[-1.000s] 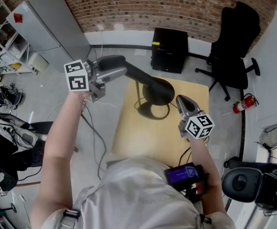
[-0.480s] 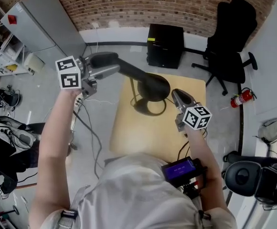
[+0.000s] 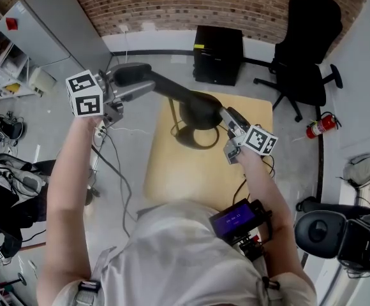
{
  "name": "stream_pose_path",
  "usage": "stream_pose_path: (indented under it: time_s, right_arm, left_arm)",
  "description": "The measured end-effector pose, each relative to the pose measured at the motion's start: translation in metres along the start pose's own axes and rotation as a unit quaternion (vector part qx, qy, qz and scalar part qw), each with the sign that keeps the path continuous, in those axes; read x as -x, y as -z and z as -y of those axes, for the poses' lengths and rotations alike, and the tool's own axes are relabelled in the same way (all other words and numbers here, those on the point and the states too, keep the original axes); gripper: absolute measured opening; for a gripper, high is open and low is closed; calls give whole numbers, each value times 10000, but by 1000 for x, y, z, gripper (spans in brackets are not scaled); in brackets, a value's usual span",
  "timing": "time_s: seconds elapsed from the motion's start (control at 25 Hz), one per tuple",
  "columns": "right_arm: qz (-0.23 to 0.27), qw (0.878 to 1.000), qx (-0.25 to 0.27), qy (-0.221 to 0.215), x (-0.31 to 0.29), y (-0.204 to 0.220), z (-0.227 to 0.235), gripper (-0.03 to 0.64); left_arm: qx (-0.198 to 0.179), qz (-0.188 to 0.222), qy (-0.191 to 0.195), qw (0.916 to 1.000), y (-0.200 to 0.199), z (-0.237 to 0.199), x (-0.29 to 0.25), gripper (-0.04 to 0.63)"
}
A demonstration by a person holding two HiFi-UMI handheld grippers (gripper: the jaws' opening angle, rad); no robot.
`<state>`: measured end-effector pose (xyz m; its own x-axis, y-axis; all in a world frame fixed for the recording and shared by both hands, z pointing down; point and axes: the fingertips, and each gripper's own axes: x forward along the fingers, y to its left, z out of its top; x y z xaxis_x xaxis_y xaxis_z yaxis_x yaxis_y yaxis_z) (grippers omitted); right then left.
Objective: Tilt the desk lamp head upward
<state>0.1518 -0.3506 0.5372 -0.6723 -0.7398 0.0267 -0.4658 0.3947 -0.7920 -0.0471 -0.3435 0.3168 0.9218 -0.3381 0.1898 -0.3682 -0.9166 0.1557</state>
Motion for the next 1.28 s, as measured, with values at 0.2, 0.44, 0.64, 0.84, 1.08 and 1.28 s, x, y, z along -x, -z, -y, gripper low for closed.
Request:
stream_pose_path:
  time_s: [0.2, 0.44, 0.64, 0.84, 1.08, 1.28]
  right_arm:
    - [-87, 9983, -566, -134, -9, 8, -1, 296]
    - [-76, 9966, -746, -346, -10, 7, -15, 276]
    - [-142, 9929, -1175, 149, -8, 14, -7, 298]
    - [-60, 9956, -860, -378, -16, 8, -18, 299]
    - [-151, 9966, -748, -295, -15, 5, -21, 298]
    - [-131, 9979, -636, -60, -17, -9, -25, 296]
  left_arm:
    - [-511, -227, -45, 9984, 2, 2, -2, 233]
    - [-762, -498, -45, 9958, 2, 3, -3, 236]
    - [-736, -484, -44, 9961, 3, 2, -3, 236]
    - [-645, -386, -90, 9971, 1, 5, -3, 233]
    - [-565, -370, -166, 9976, 2, 5, 2, 230]
    - [-435, -411, -336, 9976, -2, 1, 12, 230]
